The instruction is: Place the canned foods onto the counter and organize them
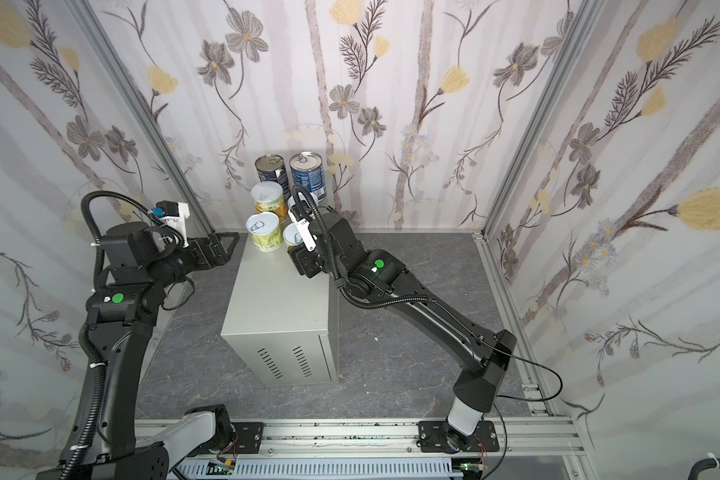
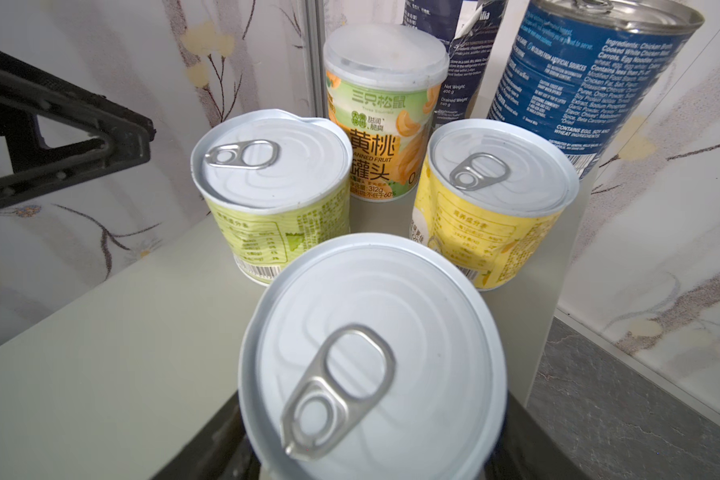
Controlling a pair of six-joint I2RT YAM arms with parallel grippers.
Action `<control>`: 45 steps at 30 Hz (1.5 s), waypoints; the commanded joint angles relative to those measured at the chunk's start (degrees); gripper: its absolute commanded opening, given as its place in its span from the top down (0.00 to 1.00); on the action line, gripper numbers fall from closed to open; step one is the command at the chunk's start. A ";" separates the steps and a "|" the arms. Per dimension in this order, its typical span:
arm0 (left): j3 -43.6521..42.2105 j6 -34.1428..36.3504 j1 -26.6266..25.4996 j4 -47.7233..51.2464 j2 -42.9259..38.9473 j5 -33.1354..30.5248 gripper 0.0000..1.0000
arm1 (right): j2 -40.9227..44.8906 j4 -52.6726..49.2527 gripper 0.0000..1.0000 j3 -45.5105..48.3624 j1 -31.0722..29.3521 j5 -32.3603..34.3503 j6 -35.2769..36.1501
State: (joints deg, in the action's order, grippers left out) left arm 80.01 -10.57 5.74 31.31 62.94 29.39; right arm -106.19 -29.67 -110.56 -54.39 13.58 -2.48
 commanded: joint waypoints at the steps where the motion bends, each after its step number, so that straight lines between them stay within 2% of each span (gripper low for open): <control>1: -0.03 0.02 0.12 -1.96 0.04 0.78 0.00 | -0.75 3.19 0.31 0.17 0.50 0.56 -0.25; 28: 0.06 -0.42 0.77 -2.13 0.43 1.72 0.00 | -4.71 5.68 0.35 -1.68 3.06 -0.41 -1.52; 45: -0.03 -0.77 1.16 -2.43 0.53 2.17 0.00 | -2.64 5.46 0.35 1.43 2.18 -0.37 -1.71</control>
State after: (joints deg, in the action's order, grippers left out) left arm 80.01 -10.98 6.87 31.09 63.53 31.11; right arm -108.95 -22.68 -109.73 -52.12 13.47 -3.60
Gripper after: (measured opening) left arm 0.997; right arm 0.686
